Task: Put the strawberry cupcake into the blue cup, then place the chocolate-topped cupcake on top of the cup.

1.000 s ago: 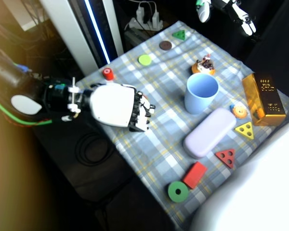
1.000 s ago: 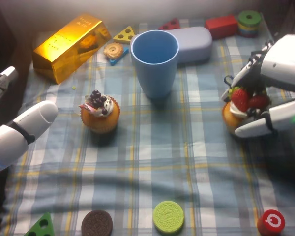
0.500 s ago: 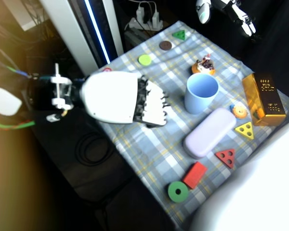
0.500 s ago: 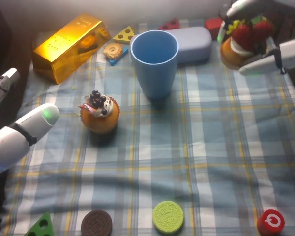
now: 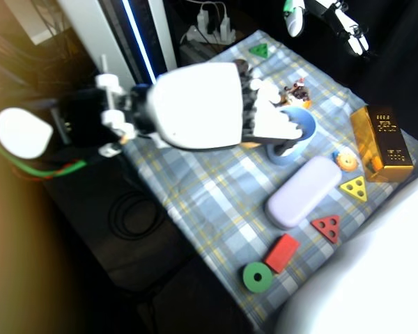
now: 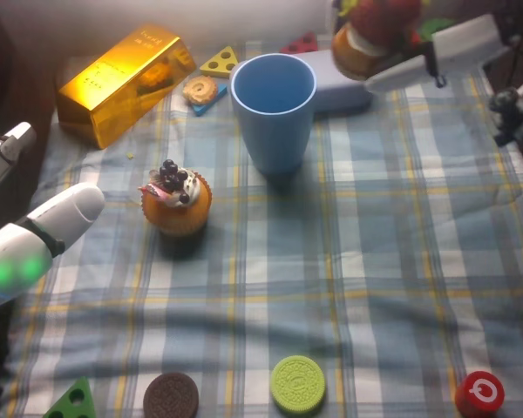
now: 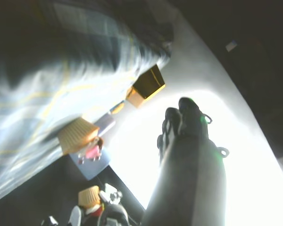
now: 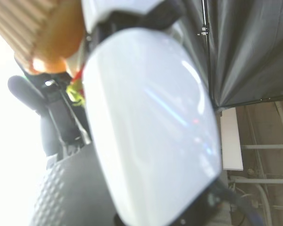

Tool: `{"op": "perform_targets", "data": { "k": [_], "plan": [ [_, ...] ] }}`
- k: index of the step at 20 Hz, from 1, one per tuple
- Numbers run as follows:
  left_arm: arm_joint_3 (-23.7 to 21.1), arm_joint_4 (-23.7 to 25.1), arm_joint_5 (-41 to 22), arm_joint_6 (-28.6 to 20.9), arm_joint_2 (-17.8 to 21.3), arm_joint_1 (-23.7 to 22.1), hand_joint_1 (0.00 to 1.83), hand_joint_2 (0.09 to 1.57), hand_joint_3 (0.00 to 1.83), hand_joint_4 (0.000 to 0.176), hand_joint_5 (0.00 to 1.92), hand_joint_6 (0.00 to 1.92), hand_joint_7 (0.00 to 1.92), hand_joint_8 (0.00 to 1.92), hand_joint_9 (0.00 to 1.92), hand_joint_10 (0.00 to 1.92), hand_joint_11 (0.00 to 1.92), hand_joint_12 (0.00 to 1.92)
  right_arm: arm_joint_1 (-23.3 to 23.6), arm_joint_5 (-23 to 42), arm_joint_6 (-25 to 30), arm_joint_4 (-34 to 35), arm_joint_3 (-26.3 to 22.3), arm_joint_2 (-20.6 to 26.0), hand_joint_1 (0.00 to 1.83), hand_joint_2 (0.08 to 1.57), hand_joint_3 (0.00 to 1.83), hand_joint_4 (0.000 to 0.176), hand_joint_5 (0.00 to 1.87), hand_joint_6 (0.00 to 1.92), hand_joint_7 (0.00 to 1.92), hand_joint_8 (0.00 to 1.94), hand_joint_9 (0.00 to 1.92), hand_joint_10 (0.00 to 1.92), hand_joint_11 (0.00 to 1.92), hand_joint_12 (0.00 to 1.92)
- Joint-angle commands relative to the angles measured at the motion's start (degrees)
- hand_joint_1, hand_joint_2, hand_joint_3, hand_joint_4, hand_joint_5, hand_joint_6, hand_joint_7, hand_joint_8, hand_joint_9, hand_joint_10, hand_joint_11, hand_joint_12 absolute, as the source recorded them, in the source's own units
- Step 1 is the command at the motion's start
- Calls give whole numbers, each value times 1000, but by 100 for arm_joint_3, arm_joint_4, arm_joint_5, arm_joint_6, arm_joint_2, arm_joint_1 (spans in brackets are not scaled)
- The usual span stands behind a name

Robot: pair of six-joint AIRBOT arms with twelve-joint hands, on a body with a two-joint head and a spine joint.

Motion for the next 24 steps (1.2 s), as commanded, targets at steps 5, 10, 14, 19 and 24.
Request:
{"op": "perform_targets", "data": {
  "k": [5, 10, 14, 19, 24],
  "plan": [
    [71, 270, -573, -27, 15, -41, 159, 912, 0, 47, 271, 0, 268, 0, 241, 0, 0, 283, 287, 508, 191, 223, 374, -470, 665, 1053, 0, 0, 956, 40, 989, 1, 850, 373, 451, 1281],
    [74, 274, -587, -28, 17, -42, 163, 913, 0, 51, 275, 1, 283, 1, 262, 3, 0, 328, 299, 507, 195, 221, 590, -776, 736, 1000, 0, 0, 1057, 4, 1055, 11, 769, 689, 382, 1478],
    [67, 285, -596, -28, 26, -41, 183, 896, 0, 28, 306, 3, 301, 2, 280, 2, 0, 323, 292, 492, 195, 218, 695, -939, 800, 992, 2, 0, 1107, 0, 892, 591, 617, 1215, 372, 1694],
    [95, 382, -571, -29, 34, -99, 214, 876, 0, 43, 295, 2, 280, 2, 247, 0, 0, 241, 249, 431, 195, 199, 789, -971, 689, 1075, 0, 0, 989, 3, 690, 520, 481, 1005, 226, 1698],
    [111, 457, -576, -29, 42, -150, 190, 885, 0, 43, 286, 2, 294, 1, 268, 1, 0, 286, 222, 392, 195, 147, 832, -1016, 798, 1070, 0, 0, 1029, 14, 685, 1451, 684, 1732, 642, 1915]
  ]
}}
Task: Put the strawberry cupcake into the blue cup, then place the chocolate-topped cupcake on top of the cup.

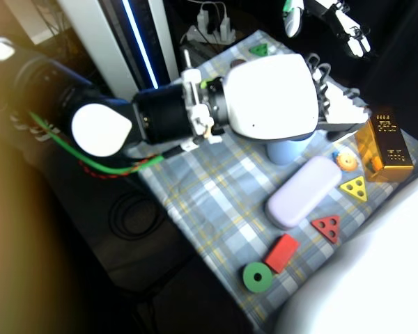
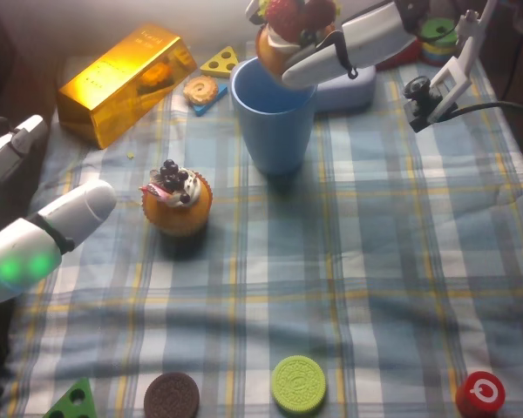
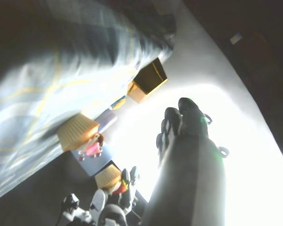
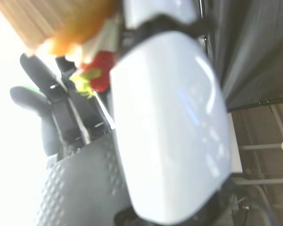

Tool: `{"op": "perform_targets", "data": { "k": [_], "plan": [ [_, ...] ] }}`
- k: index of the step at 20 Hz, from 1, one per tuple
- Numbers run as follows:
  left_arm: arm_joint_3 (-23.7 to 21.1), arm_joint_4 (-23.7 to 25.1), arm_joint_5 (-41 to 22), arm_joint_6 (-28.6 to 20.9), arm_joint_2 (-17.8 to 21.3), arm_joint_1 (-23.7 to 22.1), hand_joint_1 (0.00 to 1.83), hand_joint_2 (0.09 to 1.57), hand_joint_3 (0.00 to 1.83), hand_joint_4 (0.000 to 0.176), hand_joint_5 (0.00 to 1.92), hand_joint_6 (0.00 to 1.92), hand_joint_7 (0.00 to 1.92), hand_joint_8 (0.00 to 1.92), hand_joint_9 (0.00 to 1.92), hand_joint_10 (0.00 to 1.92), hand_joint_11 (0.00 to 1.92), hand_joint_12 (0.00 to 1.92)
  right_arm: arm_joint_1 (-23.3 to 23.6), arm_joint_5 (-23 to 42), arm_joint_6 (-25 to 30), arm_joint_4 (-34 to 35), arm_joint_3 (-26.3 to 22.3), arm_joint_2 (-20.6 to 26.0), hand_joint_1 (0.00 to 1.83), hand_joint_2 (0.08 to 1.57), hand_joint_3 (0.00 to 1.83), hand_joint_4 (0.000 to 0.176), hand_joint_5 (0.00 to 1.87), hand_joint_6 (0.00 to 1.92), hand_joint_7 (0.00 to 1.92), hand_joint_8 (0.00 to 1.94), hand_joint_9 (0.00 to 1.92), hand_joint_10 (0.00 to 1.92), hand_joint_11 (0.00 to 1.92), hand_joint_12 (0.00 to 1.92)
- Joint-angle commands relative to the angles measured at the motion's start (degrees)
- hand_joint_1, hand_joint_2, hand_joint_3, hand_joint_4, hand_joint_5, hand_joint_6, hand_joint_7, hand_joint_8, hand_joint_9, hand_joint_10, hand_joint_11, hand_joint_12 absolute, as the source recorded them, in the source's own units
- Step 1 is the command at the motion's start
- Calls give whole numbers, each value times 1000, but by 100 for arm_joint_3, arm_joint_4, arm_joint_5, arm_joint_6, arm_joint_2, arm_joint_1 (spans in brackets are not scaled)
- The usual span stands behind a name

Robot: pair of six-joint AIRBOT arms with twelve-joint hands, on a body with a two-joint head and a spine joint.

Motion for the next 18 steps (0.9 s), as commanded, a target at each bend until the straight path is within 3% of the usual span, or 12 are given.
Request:
{"op": "perform_targets", "data": {
  "k": [1, 2, 4, 6, 7, 8, 10, 11, 12, 14, 16, 18],
  "plan": [
    [39, 224, -648, -37, 36, -43, 211, 879, 0, 58, 265, 0, 276, 0, 254, 0, 0, 255, 62, 474, 55, 354, 13, -15, 772, 1074, 0, 0, 979, 7, 596, 1651, 603, 1891, 632, 1921],
    [36, 223, -649, -37, 36, -43, 216, 882, 0, 66, 256, 1, 275, 0, 259, 2, 0, 295, 62, 464, 55, 345, 23, -36, 743, 1090, 2, 0, 931, 1, 486, 1464, 439, 1696, 433, 1921],
    [36, 223, -643, -37, 36, -43, 196, 886, 1, 69, 253, 1, 280, 2, 269, 5, 0, 308, 62, 461, 55, 345, 37, -63, 730, 1090, 1, 0, 910, 3, 485, 1430, 449, 1693, 455, 1921],
    [37, 223, -648, -37, 37, -43, 187, 879, 0, 78, 262, 2, 287, 2, 261, 1, 0, 277, 62, 461, 55, 345, 47, -106, 715, 1087, 1, 0, 888, 7, 419, 1337, 340, 1635, 329, 1921],
    [40, 223, -645, -37, 39, -43, 187, 877, 0, 72, 270, 5, 286, 1, 257, 0, 0, 268, 62, 461, 55, 345, 47, -122, 730, 1095, 1, 0, 900, 13, 420, 1347, 343, 1636, 325, 1921],
    [43, 223, -644, -37, 40, -44, 177, 889, 2, 59, 268, 1, 277, 0, 239, 0, 0, 257, 62, 461, 55, 345, 47, -140, 771, 1122, 1, 0, 910, 18, 528, 1038, 399, 1433, 309, 1842],
    [42, 223, -645, -37, 37, -45, 199, 892, 2, 64, 266, 0, 272, 0, 228, 1, 0, 203, 62, 461, 55, 337, 45, -161, 814, 1112, 0, 0, 954, 31, 570, 1012, 414, 1452, 326, 1845],
    [41, 221, -641, -37, 37, -45, 201, 895, 0, 61, 288, 0, 291, 0, 257, 0, 0, 289, 62, 461, 56, 334, 44, -165, 811, 1112, 0, 0, 967, 33, 601, 939, 435, 1381, 326, 1785],
    [40, 221, -639, -37, 37, -45, 202, 893, 0, 44, 301, 2, 297, 1, 272, 2, 0, 356, 62, 461, 66, 325, 44, -167, 809, 1104, 0, 0, 979, 36, 623, 905, 455, 1350, 340, 1761],
    [43, 220, -629, -37, 38, -45, 191, 890, 0, 41, 301, 0, 293, 1, 272, 1, 0, 342, 62, 461, 93, 288, 41, -168, 807, 1100, 0, 0, 987, 37, 649, 858, 482, 1311, 351, 1734],
    [38, 220, -631, -37, 37, -45, 162, 902, 3, 63, 255, 0, 277, 0, 251, 0, 0, 301, 50, 461, 110, 261, 36, -168, 831, 1092, 0, 0, 1010, 47, 716, 813, 546, 1288, 417, 1704],
    [40, 218, -625, -37, 38, -45, 155, 900, 1, 70, 258, 1, 279, 0, 248, 0, 0, 280, 49, 458, 139, 228, 40, -168, 823, 1099, 2, 0, 1005, 46, 715, 806, 541, 1282, 416, 1699]
  ]
}}
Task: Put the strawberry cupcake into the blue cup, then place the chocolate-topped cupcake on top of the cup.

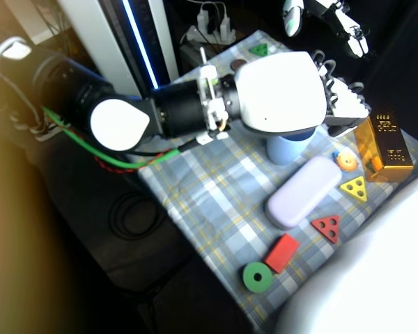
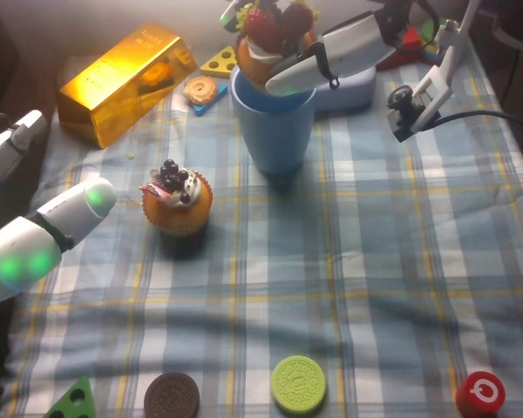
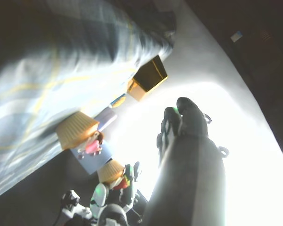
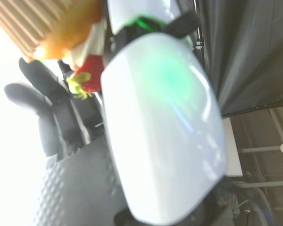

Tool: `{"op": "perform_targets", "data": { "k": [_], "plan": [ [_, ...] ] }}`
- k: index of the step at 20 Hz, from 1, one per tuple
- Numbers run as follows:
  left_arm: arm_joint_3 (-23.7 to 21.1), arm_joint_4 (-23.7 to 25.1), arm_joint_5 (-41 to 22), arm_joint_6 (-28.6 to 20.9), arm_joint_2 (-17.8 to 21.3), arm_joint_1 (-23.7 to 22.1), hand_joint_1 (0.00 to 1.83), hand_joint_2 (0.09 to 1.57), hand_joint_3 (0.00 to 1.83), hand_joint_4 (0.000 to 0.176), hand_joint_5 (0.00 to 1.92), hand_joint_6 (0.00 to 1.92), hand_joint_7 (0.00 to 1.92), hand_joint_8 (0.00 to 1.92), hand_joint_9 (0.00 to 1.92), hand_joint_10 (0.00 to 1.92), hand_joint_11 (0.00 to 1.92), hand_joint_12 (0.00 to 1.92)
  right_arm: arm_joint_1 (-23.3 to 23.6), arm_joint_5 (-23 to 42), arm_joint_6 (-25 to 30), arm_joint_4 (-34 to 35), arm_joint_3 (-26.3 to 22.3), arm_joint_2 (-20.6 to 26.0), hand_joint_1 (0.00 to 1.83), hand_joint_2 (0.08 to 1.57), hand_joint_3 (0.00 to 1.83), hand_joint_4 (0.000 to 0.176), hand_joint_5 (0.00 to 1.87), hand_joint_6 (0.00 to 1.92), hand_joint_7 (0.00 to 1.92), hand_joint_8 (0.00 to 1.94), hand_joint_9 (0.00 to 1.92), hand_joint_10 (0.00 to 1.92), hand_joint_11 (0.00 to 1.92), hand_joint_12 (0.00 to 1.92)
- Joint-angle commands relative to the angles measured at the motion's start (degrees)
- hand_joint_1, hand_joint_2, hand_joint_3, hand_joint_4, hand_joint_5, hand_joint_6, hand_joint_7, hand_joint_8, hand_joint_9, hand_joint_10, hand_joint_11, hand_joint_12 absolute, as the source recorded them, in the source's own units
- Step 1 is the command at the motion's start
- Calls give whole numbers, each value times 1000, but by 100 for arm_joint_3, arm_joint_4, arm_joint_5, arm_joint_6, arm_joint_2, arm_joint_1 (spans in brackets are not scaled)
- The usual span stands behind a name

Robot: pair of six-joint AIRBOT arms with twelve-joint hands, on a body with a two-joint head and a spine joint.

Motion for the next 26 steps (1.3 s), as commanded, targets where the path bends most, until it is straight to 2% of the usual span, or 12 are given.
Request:
{"op": "perform_targets", "data": {
  "k": [1, 3, 9, 12, 14, 18, 20, 21, 23, 24, 25, 26],
  "plan": [
    [39, 218, -632, -34, 37, -43, 178, 886, 0, 70, 271, 5, 286, 3, 258, 4, 0, 275, 49, 450, 78, 286, 14, -8, 767, 1080, 0, 0, 955, 25, 648, 919, 490, 1343, 365, 1754],
    [40, 218, -623, -34, 35, -43, 194, 882, 0, 66, 274, 5, 287, 3, 260, 4, 0, 278, 49, 433, 138, 216, 15, -7, 733, 1083, 0, 0, 936, 17, 639, 938, 502, 1343, 391, 1750],
    [32, 229, -636, -34, 40, -43, 190, 878, 0, 59, 273, 0, 279, 0, 245, 0, 0, 251, 50, 417, 160, 203, 26, -6, 815, 1015, 0, 0, 849, 0, 785, 516, 627, 1128, 492, 1667],
    [31, 225, -615, -34, 37, -43, 196, 877, 0, 58, 266, 0, 260, 0, 231, 3, 0, 192, 50, 410, 160, 192, 27, -6, 767, 1005, 0, 0, 683, 0, 615, 35, 472, 165, 39, 1126],
    [30, 222, -611, -34, 36, -43, 208, 865, 0, 65, 273, 0, 272, 1, 244, 3, 0, 228, 50, 399, 160, 180, 27, -6, 808, 970, 0, 0, 626, 0, 602, 3, 549, 38, 145, 993],
    [30, 221, -604, -34, 36, -43, 211, 878, 1, 49, 274, 1, 263, 1, 237, 2, 0, 260, 50, 380, 160, 167, 30, -5, 861, 941, 0, 0, 513, 0, 529, 0, 489, 0, 73, 969],
    [27, 221, -605, -35, 36, -43, 196, 878, 0, 59, 266, 1, 275, 3, 243, 3, 0, 171, 50, 357, 160, 157, 32, -5, 811, 915, 0, 0, 432, 0, 464, 0, 443, 0, 59, 935],
    [27, 221, -604, -35, 37, -43, 200, 876, 0, 61, 267, 1, 279, 2, 248, 3, 0, 176, 50, 349, 160, 134, 18, -5, 783, 889, 0, 0, 340, 0, 367, 0, 333, 0, 11, 796],
    [29, 221, -587, -34, 41, -43, 207, 879, 0, 60, 267, 1, 275, 1, 245, 1, 0, 222, 50, 346, 155, 122, -73, -5, 647, 755, 0, 0, 98, 7, 57, 12, 23, 0, 0, 91],
    [37, 230, -569, -34, 45, -43, 207, 879, 0, 55, 273, 3, 274, 1, 244, 1, 0, 218, 67, 346, 115, 123, -164, -2, 555, 699, 0, 0, 19, 1, 11, 2, 4, 0, 0, 17],
    [44, 256, -534, -34, 55, -56, 193, 876, 0, 51, 281, 6, 275, 1, 244, 1, 0, 220, 101, 343, -70, 200, -318, 107, 255, 784, 4, 0, 80, 6, 11, 3, 20, 1, 88, 277],
    [52, 296, -487, -34, 66, -75, 175, 880, 0, 40, 287, 4, 282, 2, 254, 3, 0, 250, 102, 330, -246, 317, -452, 228, 251, 750, 0, 0, 42, 1, 1, 0, 3, 0, 17, 224]
  ]
}}
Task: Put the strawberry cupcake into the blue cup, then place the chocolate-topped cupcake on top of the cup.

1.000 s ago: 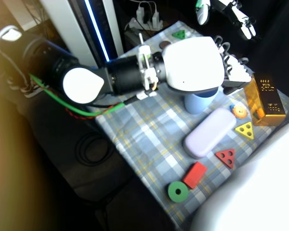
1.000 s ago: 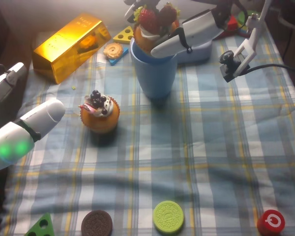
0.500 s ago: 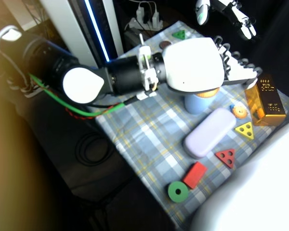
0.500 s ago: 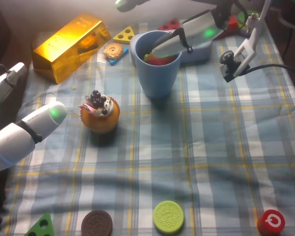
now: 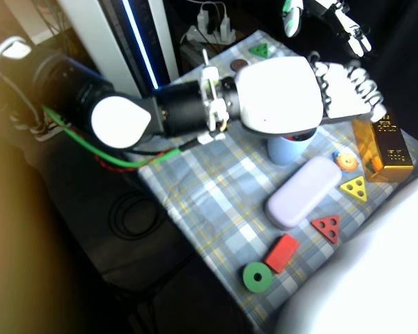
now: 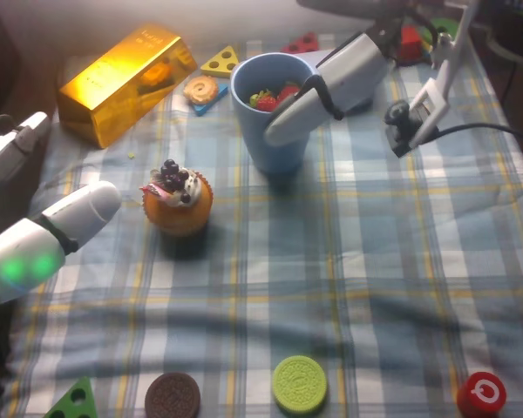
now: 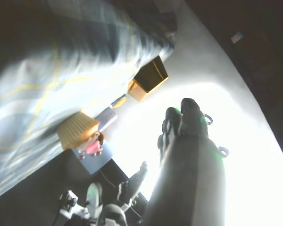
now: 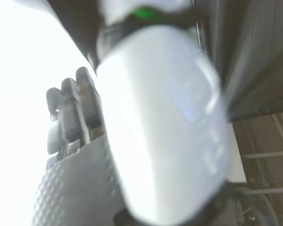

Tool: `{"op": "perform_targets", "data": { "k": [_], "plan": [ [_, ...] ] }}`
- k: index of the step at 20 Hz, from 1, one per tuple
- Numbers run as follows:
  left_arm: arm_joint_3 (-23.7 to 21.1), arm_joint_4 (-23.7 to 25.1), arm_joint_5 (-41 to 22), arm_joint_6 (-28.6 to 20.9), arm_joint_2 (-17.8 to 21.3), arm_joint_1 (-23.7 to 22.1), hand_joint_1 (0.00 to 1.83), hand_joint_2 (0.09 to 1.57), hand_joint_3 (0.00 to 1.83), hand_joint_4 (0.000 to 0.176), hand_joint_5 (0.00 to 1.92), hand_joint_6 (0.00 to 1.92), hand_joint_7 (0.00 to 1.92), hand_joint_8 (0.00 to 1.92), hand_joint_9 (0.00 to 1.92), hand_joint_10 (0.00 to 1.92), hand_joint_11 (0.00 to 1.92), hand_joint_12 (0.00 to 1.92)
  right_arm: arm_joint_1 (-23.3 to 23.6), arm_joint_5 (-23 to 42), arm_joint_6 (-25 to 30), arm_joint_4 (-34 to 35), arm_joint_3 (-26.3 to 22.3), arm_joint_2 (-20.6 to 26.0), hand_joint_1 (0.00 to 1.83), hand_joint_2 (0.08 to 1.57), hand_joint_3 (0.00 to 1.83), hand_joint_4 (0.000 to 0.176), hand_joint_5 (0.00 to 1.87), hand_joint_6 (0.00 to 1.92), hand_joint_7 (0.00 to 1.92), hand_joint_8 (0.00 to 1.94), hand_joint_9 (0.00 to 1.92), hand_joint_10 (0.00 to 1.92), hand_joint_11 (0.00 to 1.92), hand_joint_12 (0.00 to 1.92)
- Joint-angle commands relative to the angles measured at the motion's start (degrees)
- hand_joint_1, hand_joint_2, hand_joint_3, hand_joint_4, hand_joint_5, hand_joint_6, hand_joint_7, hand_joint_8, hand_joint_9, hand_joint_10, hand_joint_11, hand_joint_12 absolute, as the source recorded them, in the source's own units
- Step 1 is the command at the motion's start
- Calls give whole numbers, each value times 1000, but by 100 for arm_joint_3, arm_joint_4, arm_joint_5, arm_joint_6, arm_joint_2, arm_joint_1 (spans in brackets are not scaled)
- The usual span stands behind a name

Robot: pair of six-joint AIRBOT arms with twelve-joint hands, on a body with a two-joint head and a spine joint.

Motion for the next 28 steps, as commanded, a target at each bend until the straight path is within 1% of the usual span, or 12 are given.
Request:
{"op": "perform_targets", "data": {
  "k": [1, 3, 4, 6, 7, 10, 12, 14, 16, 19, 22, 28],
  "plan": [
    [49, 302, -519, -34, 90, -87, 166, 869, 0, 43, 277, 3, 273, 2, 241, 2, 0, 219, 99, 475, -173, 569, -108, 175, 221, 794, 5, 21, 8, 0, 0, 0, 11, 2, 3, 154],
    [49, 493, -367, -34, 175, -195, 124, 853, 0, 52, 266, 1, 283, 1, 234, 2, 0, 218, 59, 475, -518, 899, -441, 606, 37, 855, 27, 18, 0, 0, 0, 0, 0, 0, 0, 5],
    [70, 612, -251, -34, 209, -261, 112, 831, 0, 80, 214, 5, 235, 5, 181, 3, 0, 54, -45, 476, -697, 1039, -658, 884, 7, 938, 19, 54, 17, 2, 0, 0, 0, 0, 0, 0],
    [109, 729, -116, -34, 241, -337, 134, 802, 0, 114, 193, 2, 217, 4, 163, 3, 0, 1, -132, 476, -788, 1079, -881, 1159, 0, 971, 18, 35, 0, 0, 0, 0, 0, 0, 0, 0],
    [143, 820, 7, -34, 262, -417, 179, 790, 0, 120, 196, 3, 222, 6, 166, 4, 0, 0, -215, 477, -800, 1151, -1032, 1325, 0, 952, 7, 0, 0, 0, 0, 0, 0, 0, 0, 0],
    [304, 1190, 590, -33, 291, -759, 246, 810, 0, 99, 161, 0, 177, 0, 107, 0, 0, 0, -675, 476, -1857, 1909, -1742, 2081, 0, 915, 0, 3, 0, 0, 0, 0, 0, 0, 0, 0],
    [420, 1341, 973, -33, 257, -922, 369, 811, 0, 79, 138, 1, 164, 2, 67, 0, 0, 0, -1016, 513, -2668, 2475, -2207, 2564, 0, 806, 0, 23, 0, 0, 0, 0, 5, 0, 52, 39],
    [568, 1366, 1290, -33, 153, -970, 526, 764, 0, 78, 228, 18, 232, 12, 144, 15, 3, 1, -1364, 597, -3191, 2943, -2518, 2874, 0, 859, 0, 0, 0, 0, 22, 4, 0, 0, 1, 1],
    [645, 1329, 1448, -34, 79, -970, 548, 745, 0, 50, 276, 9, 260, 4, 188, 10, 38, 17, -1668, 753, -3246, 3251, -2579, 2969, 0, 843, 0, 0, 0, 0, 18, 6, 0, 0, 0, 0],
    [737, 1352, 1656, -32, 25, -1015, 652, 714, 0, 46, 295, 9, 294, 11, 217, 14, 28, 13, -2276, 1169, -3246, 3815, -2638, 3110, 8, 814, 0, 0, 0, 0, 71, 8, 36, 7, 0, 0],
    [915, 1479, 2023, -30, -87, -1238, 664, 704, 0, 10, 309, 11, 317, 15, 241, 18, 15, 8, -2725, 1414, -3247, 4135, -2787, 3306, 26, 806, 0, 0, 0, 0, 90, 5, 64, 11, 41, 22],
    [1310, 1638, 2613, -14, -371, -1594, 584, 736, 2, 0, 435, 5, 497, 3, 401, 3, 119, 86, -3750, 2257, -3247, 4918, -2954, 3500, 87, 796, 0, 0, 0, 0, 55, 2, 7, 1, 0, 0]
  ]
}}
